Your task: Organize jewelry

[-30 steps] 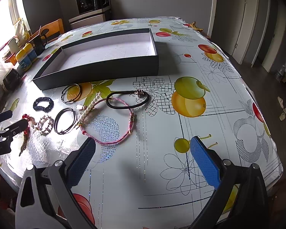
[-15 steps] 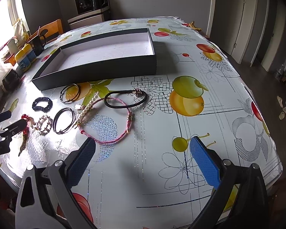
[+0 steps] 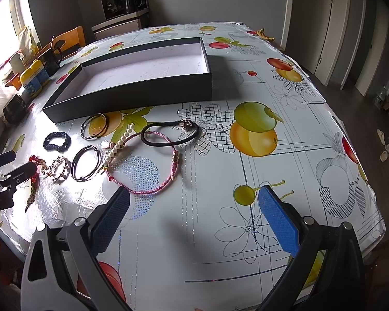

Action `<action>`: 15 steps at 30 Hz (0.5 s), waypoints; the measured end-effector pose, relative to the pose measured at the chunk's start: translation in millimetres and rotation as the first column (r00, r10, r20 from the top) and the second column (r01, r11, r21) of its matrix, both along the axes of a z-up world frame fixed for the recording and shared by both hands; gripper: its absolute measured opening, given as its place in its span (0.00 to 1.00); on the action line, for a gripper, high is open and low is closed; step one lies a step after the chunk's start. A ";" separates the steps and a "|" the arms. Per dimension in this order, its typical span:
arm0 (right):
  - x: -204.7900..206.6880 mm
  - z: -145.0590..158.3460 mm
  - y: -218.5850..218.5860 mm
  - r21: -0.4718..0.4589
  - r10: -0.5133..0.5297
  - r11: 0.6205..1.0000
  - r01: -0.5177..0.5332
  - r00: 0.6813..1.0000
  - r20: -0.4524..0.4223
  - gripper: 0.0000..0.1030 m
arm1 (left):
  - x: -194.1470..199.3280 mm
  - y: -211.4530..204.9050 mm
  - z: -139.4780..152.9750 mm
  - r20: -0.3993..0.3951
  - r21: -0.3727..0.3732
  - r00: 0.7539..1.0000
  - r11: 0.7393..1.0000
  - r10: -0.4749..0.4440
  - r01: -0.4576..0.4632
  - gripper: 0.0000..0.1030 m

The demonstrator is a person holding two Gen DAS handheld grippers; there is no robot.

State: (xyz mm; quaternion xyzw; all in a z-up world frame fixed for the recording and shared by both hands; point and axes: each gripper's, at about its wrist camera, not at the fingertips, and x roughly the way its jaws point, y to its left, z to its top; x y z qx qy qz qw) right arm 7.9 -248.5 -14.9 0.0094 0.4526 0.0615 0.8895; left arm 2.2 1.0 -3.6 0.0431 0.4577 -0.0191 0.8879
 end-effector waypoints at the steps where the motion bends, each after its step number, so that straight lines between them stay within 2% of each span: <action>1: 0.0 0.0 0.0 0.000 0.000 1.000 0.000 1.000 0.000 0.95 | -0.5 0.2 0.1 -0.001 0.000 1.000 1.000 0.000 0.000 0.98; 10: 1.4 -0.7 -2.6 0.005 -0.004 1.000 0.004 1.000 0.001 0.95 | -8.4 4.6 3.0 0.002 -0.008 1.000 1.000 0.004 -0.004 0.98; 15: 3.4 0.6 -7.1 0.005 -0.023 1.000 0.023 1.000 0.012 0.95 | 1.7 3.0 -0.8 -0.001 0.006 1.000 1.000 0.017 -0.017 0.98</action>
